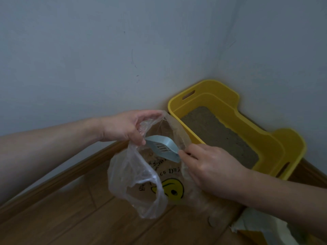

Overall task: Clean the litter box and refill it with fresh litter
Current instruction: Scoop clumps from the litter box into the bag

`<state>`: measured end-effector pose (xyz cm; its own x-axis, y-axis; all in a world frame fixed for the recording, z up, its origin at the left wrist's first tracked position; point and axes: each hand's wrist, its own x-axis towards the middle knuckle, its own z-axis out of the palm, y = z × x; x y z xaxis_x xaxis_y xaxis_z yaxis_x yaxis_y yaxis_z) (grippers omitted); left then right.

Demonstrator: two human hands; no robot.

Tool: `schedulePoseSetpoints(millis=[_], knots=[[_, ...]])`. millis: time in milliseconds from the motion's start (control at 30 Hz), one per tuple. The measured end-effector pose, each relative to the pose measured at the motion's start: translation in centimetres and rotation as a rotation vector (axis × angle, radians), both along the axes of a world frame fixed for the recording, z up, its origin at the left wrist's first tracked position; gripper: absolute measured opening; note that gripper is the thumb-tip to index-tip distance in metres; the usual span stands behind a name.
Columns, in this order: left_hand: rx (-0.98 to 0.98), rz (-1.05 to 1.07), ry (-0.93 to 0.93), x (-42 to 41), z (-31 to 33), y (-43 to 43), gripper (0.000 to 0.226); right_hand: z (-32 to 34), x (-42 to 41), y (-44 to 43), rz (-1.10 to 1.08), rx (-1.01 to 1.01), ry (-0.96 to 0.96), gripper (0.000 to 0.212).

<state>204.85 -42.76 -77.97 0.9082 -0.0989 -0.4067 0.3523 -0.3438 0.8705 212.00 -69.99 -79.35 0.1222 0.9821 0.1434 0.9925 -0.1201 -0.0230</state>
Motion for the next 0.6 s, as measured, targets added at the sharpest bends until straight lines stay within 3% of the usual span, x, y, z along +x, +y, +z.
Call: schedulePoseSetpoints(millis=[367,600], knots=[[-0.031,0.017,-0.014,0.3,0.1,0.3,0.095,0.8,0.8,-0.2,-0.023,0.107,0.044,0.029],[-0.028,0.048,-0.047,1.2,-0.4,0.9,0.094,2.6,3.5,-2.2,-0.243,0.332,0.095,0.033]])
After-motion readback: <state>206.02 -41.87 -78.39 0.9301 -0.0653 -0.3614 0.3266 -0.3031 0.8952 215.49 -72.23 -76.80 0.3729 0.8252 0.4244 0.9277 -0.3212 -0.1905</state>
